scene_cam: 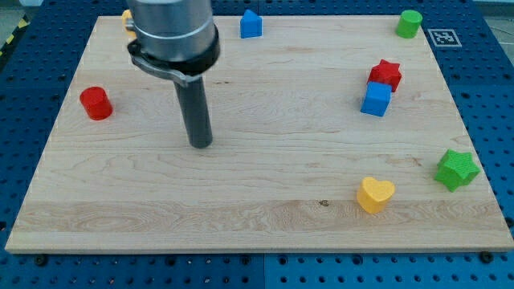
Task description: Move the yellow heart right to the blue cube
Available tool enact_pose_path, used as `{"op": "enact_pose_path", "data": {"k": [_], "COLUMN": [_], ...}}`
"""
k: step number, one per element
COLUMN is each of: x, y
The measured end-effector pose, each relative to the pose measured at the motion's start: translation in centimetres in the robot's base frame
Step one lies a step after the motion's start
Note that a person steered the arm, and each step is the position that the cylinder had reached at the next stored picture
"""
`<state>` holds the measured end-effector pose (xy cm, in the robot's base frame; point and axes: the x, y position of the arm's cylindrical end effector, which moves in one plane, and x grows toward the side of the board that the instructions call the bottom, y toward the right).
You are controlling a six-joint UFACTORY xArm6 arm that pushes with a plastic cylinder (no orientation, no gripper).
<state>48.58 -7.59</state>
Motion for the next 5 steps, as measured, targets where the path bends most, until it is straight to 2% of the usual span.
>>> {"op": "enact_pose_path", "data": {"k": [3, 5], "x": [7.7, 9.9], "y": [11.9, 19.6]}}
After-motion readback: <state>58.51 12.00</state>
